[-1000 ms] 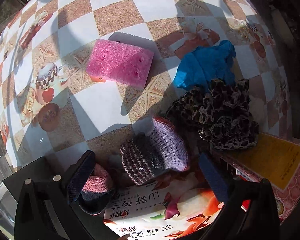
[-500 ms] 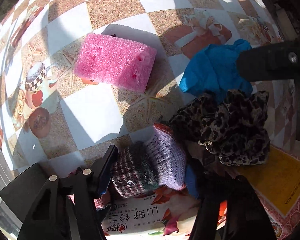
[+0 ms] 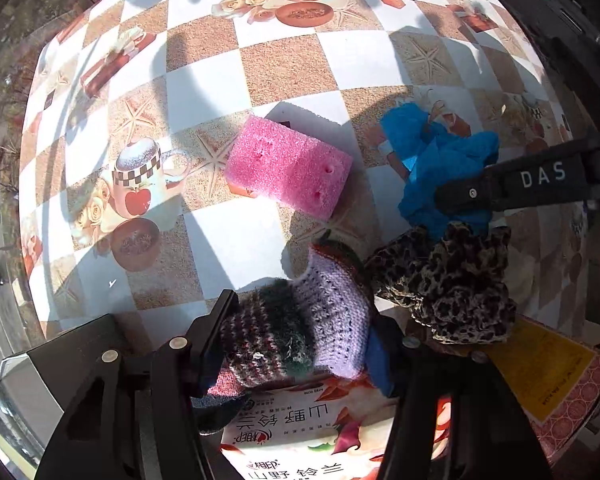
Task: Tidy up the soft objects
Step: 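Grasp the purple knit hat with left tool while right tool grasps the blue cloth, then lift and carry the knit hat and blue cloth with both tools toward the box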
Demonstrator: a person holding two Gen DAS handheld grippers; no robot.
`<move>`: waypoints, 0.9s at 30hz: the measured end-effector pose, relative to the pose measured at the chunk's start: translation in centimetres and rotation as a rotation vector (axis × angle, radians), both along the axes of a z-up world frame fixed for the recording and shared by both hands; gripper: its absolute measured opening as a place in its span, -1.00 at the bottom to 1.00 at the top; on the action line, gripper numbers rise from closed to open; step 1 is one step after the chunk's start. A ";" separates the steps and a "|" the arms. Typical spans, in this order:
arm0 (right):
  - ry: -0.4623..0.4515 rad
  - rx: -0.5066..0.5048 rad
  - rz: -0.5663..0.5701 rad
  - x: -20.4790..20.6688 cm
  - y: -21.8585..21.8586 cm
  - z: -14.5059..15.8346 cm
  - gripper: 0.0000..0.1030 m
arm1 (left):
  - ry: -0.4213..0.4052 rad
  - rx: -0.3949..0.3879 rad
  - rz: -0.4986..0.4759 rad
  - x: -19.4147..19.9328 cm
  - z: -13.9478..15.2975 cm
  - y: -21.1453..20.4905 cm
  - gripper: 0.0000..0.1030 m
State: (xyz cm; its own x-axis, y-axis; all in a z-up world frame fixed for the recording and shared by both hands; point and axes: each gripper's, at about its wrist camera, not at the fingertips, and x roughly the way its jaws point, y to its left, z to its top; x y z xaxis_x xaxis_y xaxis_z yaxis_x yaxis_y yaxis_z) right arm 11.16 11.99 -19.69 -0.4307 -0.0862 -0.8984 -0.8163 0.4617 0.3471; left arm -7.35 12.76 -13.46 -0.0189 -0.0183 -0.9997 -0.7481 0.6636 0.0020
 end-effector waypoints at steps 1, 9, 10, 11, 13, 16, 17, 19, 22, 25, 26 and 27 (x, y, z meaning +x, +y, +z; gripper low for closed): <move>-0.003 0.017 -0.022 0.7 -0.3 0.5 -0.66 | -0.006 0.013 0.002 0.0 0.5 -0.3 0.21; -0.081 0.174 -0.124 4.8 -3.5 5.7 -0.66 | -0.055 0.114 0.026 0.4 4.4 -1.9 0.20; -0.097 0.189 -0.133 5.2 -4.1 6.4 -0.66 | -0.061 0.124 0.026 0.5 4.8 -2.3 0.20; -0.112 0.203 -0.141 5.6 -4.8 7.1 -0.66 | -0.067 0.137 0.025 0.6 5.5 -2.5 0.20; -0.147 0.224 -0.156 6.3 -6.0 8.3 -0.66 | -0.082 0.159 0.019 1.8 6.6 -2.4 0.20; -0.195 0.252 -0.173 6.9 -8.2 9.9 -0.66 | -0.102 0.186 0.001 3.6 7.8 -2.7 0.20; -0.209 0.260 -0.179 7.4 -8.9 10.3 -0.66 | -0.106 0.196 -0.011 4.1 7.9 -2.9 0.20; -0.228 0.271 -0.197 7.6 -10.3 11.2 -0.66 | -0.116 0.207 -0.034 4.9 8.0 -2.9 0.19; -0.263 0.283 -0.219 7.9 -12.3 12.2 -0.66 | -0.147 0.202 -0.047 6.4 8.2 -3.6 0.18; -0.296 0.285 -0.239 7.9 -14.0 13.1 -0.66 | -0.177 0.215 -0.072 8.0 8.9 -4.4 0.17; -0.303 0.284 -0.249 7.9 -14.6 13.4 -0.66 | -0.184 0.221 -0.084 8.4 9.3 -4.8 0.17; -0.306 0.284 -0.262 7.9 -15.1 13.5 -0.66 | -0.193 0.228 -0.098 8.9 9.7 -5.3 0.17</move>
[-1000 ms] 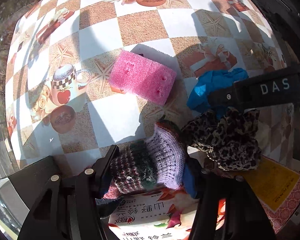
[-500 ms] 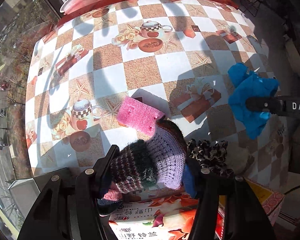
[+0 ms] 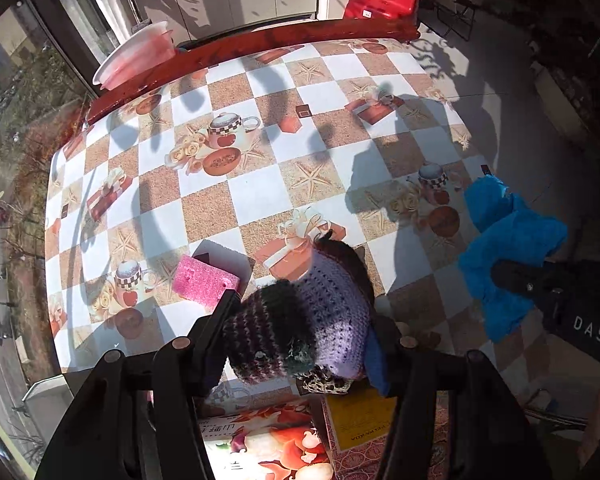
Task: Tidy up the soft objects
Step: 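Lift and carry the knit hat and blue cloth with both tools toward the box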
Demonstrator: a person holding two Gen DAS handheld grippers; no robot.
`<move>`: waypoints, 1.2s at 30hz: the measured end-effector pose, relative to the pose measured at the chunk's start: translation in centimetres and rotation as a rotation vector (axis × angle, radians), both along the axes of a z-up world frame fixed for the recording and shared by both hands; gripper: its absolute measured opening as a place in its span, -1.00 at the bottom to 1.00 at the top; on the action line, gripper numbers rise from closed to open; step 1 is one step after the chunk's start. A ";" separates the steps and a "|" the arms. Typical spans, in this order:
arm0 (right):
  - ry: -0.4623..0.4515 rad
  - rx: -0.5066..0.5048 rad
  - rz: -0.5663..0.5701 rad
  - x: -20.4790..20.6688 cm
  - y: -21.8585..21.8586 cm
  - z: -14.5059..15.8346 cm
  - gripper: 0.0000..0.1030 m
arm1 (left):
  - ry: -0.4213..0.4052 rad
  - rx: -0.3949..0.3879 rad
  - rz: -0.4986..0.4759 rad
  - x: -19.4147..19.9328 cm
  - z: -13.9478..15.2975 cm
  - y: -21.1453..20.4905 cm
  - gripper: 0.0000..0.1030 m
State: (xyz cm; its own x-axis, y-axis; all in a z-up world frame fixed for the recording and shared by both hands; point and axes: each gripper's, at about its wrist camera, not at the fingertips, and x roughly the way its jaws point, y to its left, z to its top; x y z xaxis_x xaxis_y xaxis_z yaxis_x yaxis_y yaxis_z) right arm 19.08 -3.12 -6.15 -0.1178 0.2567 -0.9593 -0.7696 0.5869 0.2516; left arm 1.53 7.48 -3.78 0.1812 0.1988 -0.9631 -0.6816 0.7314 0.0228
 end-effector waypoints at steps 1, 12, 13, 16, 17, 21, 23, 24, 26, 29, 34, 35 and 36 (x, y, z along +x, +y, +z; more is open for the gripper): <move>0.000 0.003 -0.014 0.1 -0.6 0.2 -0.66 | -0.006 0.005 -0.014 0.4 0.4 -0.5 0.17; -0.054 -0.012 -0.115 0.4 -6.5 1.7 -0.66 | -0.062 0.033 -0.175 3.3 3.1 -6.5 0.16; -0.061 -0.018 -0.118 0.3 -7.0 1.7 -0.66 | -0.066 0.033 -0.191 3.4 3.2 -7.0 0.16; -0.078 -0.032 -0.135 0.0 -8.6 1.9 -0.66 | -0.078 0.025 -0.233 3.9 3.5 -8.6 0.16; -0.082 -0.035 -0.142 -0.2 -9.2 2.1 -0.66 | -0.081 0.022 -0.247 4.0 3.6 -9.1 0.16; -0.084 -0.048 -0.173 -0.8 -11.1 2.2 -0.66 | -0.093 0.007 -0.319 4.3 3.9 -11.4 0.16; -0.085 -0.059 -0.186 -1.1 -12.0 2.2 -0.66 | -0.097 0.005 -0.361 4.3 4.1 -12.7 0.16; -0.087 -0.063 -0.191 -1.3 -12.4 2.2 -0.66 | -0.099 0.003 -0.381 4.2 4.1 -13.3 0.16; -0.092 -0.072 -0.198 -1.6 -13.1 2.2 -0.66 | -0.100 -0.003 -0.416 4.0 4.2 -14.4 0.16; -0.098 -0.085 -0.206 -2.3 -14.1 2.2 -0.66 | -0.097 -0.013 -0.466 3.3 4.3 -15.8 0.16; -0.104 -0.104 -0.207 -3.7 -15.2 2.0 -0.66 | -0.090 -0.021 -0.537 1.2 4.3 -17.8 0.16; -0.103 -0.109 -0.206 -4.2 -15.4 1.9 -0.66 | -0.090 -0.023 -0.546 0.7 4.3 -18.1 0.16; -0.100 -0.114 -0.204 -4.7 -15.6 1.8 -0.66 | -0.089 -0.025 -0.552 0.2 4.2 -18.3 0.16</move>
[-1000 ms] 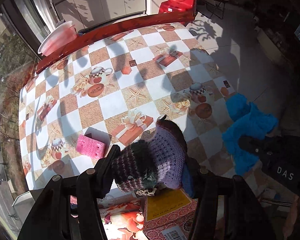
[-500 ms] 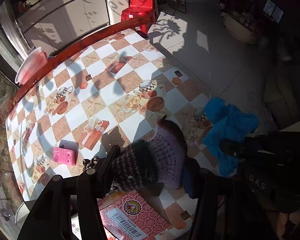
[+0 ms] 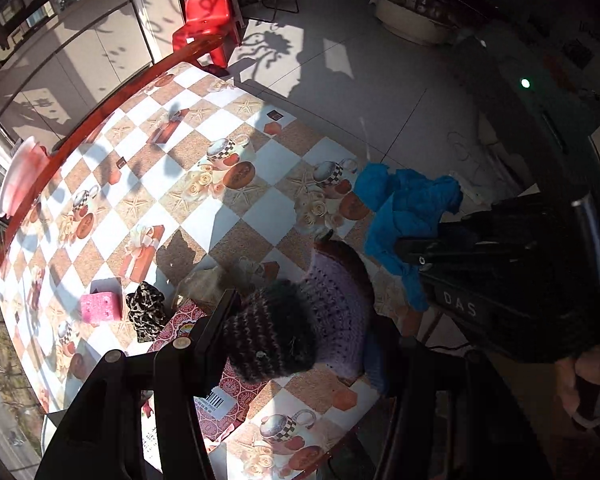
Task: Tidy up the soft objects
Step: 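Lift and carry the knit hat and blue cloth with both tools toward the box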
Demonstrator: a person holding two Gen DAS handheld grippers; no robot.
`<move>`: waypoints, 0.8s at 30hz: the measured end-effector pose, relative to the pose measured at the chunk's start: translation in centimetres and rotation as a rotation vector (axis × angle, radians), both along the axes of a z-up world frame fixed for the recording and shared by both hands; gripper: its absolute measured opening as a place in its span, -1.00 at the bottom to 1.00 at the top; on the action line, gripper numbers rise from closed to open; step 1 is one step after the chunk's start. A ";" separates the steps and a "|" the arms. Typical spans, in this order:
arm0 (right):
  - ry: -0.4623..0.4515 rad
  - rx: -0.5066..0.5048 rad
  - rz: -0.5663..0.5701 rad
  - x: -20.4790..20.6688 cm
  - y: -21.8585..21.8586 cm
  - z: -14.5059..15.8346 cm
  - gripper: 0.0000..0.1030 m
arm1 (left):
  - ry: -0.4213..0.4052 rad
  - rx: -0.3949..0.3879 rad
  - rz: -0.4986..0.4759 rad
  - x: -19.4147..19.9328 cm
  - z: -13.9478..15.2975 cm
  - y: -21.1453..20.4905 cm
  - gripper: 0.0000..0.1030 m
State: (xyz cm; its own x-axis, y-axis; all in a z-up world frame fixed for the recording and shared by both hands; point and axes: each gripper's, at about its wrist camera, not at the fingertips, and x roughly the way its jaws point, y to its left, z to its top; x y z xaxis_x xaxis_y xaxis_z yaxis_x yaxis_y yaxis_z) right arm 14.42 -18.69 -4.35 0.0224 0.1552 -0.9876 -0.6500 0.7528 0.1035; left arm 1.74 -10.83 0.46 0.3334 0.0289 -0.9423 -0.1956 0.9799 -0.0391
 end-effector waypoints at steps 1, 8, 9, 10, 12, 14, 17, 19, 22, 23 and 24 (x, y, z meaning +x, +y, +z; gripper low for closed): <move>0.003 -0.004 0.003 -0.4 -0.1 -0.1 -0.66 | 0.003 0.000 -0.005 -0.5 -0.1 -0.2 0.16; 0.035 -0.020 0.048 -4.1 -0.1 -1.0 -0.66 | 0.019 -0.002 -0.035 -4.2 -0.7 -1.2 0.16; 0.041 -0.024 0.060 -4.7 -0.1 -1.2 -0.66 | 0.020 0.001 -0.038 -4.8 -0.7 -1.3 0.16; 0.047 -0.027 0.071 -5.2 0.0 -1.3 -0.66 | 0.021 0.005 -0.038 -5.5 -0.8 -1.3 0.16; 0.059 -0.033 0.099 -6.5 0.2 -1.6 -0.66 | 0.025 0.003 -0.029 -6.9 -1.0 -1.2 0.16; 0.070 -0.037 0.134 -7.7 0.4 -1.9 -0.66 | 0.036 -0.003 -0.009 -8.2 -1.4 -0.9 0.16; 0.096 -0.041 0.194 -9.7 0.9 -2.3 -0.66 | 0.056 -0.010 0.025 -10.3 -1.9 -0.2 0.16; 0.117 -0.039 0.238 -11.0 1.3 -2.4 -0.66 | 0.069 -0.007 0.048 -11.7 -2.1 0.1 0.16; 0.132 -0.041 0.310 -12.8 2.1 -2.5 -0.66 | 0.093 0.008 0.085 -13.9 -2.5 0.8 0.16; 0.136 -0.040 0.333 -13.4 2.3 -2.5 -0.66 | 0.103 0.009 0.102 -14.6 -2.6 1.2 0.16; 0.140 -0.039 0.360 -14.1 2.7 -2.4 -0.66 | 0.115 0.009 0.122 -15.4 -2.8 1.5 0.16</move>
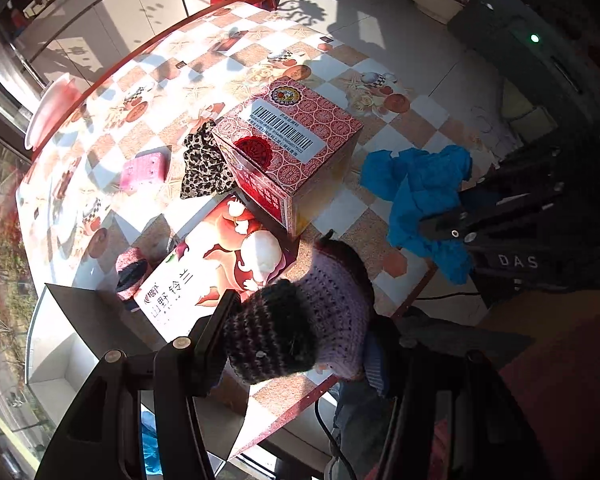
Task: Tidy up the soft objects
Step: 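Lift and carry the knit hat and blue cloth with both tools toward the box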
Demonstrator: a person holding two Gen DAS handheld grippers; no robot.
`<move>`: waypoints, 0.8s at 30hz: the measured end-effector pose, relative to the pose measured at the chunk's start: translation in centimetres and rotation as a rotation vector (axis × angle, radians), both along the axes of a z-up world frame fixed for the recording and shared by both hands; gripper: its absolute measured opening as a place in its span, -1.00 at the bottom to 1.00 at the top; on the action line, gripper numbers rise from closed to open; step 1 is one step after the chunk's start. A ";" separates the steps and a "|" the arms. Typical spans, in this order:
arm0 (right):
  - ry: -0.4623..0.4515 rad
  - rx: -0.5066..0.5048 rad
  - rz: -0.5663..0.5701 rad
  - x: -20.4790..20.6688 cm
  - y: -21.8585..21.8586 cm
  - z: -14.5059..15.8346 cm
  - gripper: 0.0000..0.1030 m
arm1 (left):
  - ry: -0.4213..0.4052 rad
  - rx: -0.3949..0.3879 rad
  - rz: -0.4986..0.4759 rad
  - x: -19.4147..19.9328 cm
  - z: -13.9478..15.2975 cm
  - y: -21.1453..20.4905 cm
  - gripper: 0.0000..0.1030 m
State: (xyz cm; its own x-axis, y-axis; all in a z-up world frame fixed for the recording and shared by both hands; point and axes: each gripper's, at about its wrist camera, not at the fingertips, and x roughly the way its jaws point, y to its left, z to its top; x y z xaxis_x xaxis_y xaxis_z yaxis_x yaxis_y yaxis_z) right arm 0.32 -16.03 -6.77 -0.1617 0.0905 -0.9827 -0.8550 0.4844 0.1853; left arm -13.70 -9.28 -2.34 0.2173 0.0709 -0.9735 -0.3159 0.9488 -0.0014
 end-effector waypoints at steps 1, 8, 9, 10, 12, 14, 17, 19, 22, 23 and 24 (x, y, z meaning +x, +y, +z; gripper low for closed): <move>0.005 0.002 0.025 -0.6 0.3 0.0 -0.66 | 0.011 -0.001 0.022 -0.8 -0.1 0.4 0.16; 0.027 -0.001 0.202 -4.8 2.7 0.1 -0.66 | 0.037 0.009 0.184 -5.7 -0.3 3.2 0.16; 0.029 -0.002 0.231 -5.5 3.1 0.2 -0.66 | 0.041 0.010 0.202 -6.3 -0.4 3.5 0.16; 0.029 -0.002 0.260 -6.1 3.5 0.2 -0.66 | 0.046 0.013 0.217 -7.0 -0.6 3.7 0.16; 0.030 -0.004 0.315 -7.4 4.2 0.2 -0.66 | 0.055 0.016 0.242 -8.1 -0.8 3.9 0.16; 0.040 -0.007 0.364 -8.6 4.8 0.2 -0.66 | 0.062 0.011 0.271 -9.3 -1.0 3.9 0.16; 0.044 -0.009 0.434 -10.4 5.6 0.2 -0.66 | 0.063 0.010 0.318 -10.8 -1.1 4.1 0.16; 0.046 -0.008 0.475 -11.6 6.2 0.3 -0.66 | 0.057 0.016 0.354 -11.7 -1.0 4.4 0.16; 0.047 -0.005 0.528 -13.1 6.9 0.5 -0.66 | 0.039 0.039 0.422 -13.1 -0.5 5.1 0.16; 0.046 -0.002 0.543 -13.5 7.2 0.6 -0.66 | 0.032 0.043 0.448 -13.7 -0.3 5.4 0.16; 0.045 0.002 0.555 -13.9 7.5 0.8 -0.66 | 0.028 0.046 0.473 -14.2 -0.2 5.7 0.16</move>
